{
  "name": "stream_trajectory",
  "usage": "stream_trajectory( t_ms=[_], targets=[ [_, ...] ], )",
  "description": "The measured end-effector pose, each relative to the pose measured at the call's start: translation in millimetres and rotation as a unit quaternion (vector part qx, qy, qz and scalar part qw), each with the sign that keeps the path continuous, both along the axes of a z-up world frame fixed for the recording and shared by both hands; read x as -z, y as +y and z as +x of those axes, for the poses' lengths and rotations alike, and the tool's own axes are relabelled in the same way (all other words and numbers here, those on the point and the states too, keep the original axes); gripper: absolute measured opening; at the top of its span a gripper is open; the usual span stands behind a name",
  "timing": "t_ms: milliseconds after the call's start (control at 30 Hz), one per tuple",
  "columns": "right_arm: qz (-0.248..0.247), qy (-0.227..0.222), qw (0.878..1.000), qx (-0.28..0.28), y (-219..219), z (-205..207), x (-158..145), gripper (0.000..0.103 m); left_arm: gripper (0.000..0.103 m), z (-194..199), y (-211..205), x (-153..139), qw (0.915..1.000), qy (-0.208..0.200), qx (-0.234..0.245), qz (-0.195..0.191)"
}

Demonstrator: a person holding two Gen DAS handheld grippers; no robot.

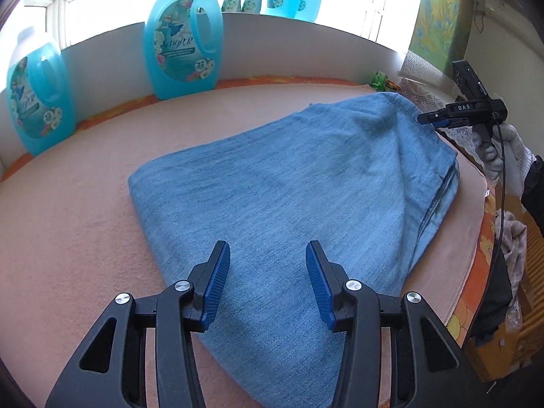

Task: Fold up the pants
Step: 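Lay the hem onto the waistband and open both tools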

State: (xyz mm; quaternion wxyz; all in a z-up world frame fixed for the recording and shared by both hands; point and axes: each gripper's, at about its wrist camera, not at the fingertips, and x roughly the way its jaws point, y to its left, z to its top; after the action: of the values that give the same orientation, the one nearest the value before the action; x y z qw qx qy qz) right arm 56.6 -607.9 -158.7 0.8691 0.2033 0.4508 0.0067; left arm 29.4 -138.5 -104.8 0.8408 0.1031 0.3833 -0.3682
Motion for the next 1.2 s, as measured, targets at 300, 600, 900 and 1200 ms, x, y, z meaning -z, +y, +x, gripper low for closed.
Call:
stream_trajectory(
  t_ms=[300,600,900,1200],
  targets=[
    [0.028,-0.009,0.998,0.057,-15.4,-34.9,18.5,0.056,0.045,0.1,-12.9,10.3,0.9998,0.004,0.017,0.008],
    [0.086,-0.022,0.995,0.038,-39.2,24.3,10.3,0.059,0.045,1.2,-9.1,11.4,0.9998,-0.006,0.011,0.017],
    [-0.014,-0.061,0.998,0.021,6.4,47.2,-10.2,0.01,0.045,5.7,-6.1,17.8,0.9998,0.0,0.006,0.017],
    [-0.198,-0.106,0.974,-0.031,64.9,22.7,-21.4,0.008,0.045,7.7,-4.9,18.6,0.9999,0.007,0.008,0.011]
  ],
)
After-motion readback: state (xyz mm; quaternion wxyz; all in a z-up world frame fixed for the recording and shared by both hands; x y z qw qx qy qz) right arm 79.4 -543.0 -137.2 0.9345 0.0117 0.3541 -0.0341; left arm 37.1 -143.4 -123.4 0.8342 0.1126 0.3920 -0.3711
